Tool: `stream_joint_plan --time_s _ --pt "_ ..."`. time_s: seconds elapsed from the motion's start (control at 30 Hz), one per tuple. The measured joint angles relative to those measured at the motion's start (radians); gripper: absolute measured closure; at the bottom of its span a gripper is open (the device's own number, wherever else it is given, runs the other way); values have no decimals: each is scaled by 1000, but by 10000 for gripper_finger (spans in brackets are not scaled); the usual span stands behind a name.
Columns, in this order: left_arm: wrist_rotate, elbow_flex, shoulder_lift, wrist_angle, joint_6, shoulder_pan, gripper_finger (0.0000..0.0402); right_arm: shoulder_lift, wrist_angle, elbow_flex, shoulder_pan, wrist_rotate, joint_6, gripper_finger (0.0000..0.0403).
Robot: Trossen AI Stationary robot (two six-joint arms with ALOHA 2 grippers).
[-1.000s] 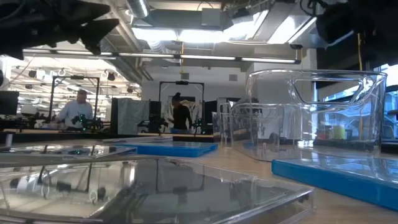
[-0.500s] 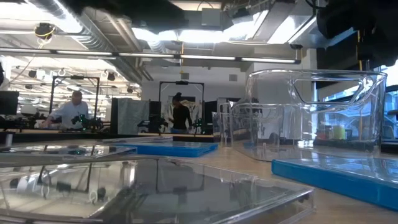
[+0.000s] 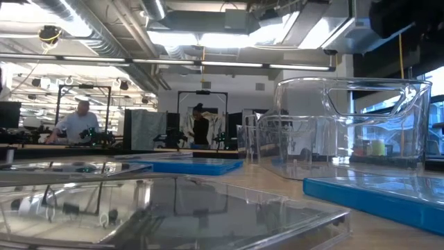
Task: Pick & place jewel cases by type
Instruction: Put the bottom right blue CD case into the top transparent bin
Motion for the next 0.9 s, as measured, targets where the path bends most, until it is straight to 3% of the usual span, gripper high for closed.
stream_joint_plan --time_s 0.37,0.6,0.9 --pt "10 163 229 30 -34 -69 217 17 9 0 283 95 415 143" --pt "12 315 412 138 -20 -93 217 78 9 0 383 189 516 143" --pt "13 538 648 208 -2 -113 217 197 9 0 432 191 560 143"
